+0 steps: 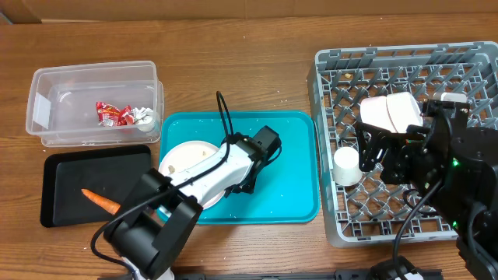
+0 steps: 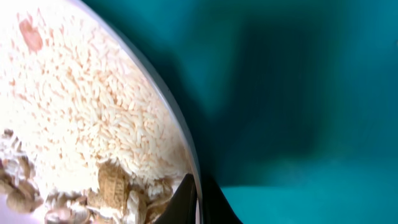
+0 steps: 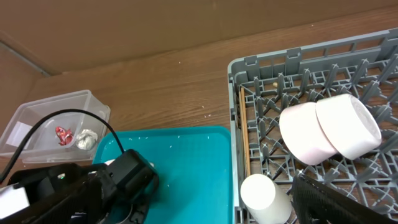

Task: Sort waste into correct bins and load items into the dishwasher
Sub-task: 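Lift the plate and carry it over the black tray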

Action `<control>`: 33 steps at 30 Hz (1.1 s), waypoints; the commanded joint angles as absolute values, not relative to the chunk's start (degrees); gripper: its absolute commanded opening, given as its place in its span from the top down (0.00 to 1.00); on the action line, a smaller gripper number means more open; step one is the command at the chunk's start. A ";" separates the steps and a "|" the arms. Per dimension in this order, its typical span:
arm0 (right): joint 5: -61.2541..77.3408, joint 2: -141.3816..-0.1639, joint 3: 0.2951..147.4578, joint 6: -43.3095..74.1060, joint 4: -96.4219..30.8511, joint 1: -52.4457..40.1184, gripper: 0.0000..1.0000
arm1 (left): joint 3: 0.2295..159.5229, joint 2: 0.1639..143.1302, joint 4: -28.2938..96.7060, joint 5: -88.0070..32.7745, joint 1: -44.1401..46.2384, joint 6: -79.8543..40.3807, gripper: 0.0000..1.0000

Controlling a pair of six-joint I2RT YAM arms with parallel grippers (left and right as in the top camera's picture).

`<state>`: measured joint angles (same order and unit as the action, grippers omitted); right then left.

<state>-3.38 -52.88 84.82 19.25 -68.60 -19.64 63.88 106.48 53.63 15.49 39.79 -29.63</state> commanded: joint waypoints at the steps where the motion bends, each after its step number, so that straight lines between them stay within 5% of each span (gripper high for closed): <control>1: -3.51 -52.80 85.58 19.14 -68.31 -19.86 0.00 | 67.72 108.20 57.06 15.90 39.88 -31.35 0.96; 18: -3.49 -52.80 85.58 19.14 -68.31 -19.86 0.00 | 82.76 102.72 71.53 23.05 37.58 -42.48 0.96; 28: -3.51 -52.80 85.58 19.14 -68.31 -19.86 0.00 | 82.61 93.54 74.17 20.32 18.57 -42.13 0.96; 33: -3.49 -52.80 85.58 19.14 -68.31 -19.86 0.00 | 82.08 92.88 66.65 9.82 7.55 -34.92 0.95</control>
<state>-3.38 -52.88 84.82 19.25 -68.60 -19.64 81.32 93.97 68.23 15.88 11.09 -38.96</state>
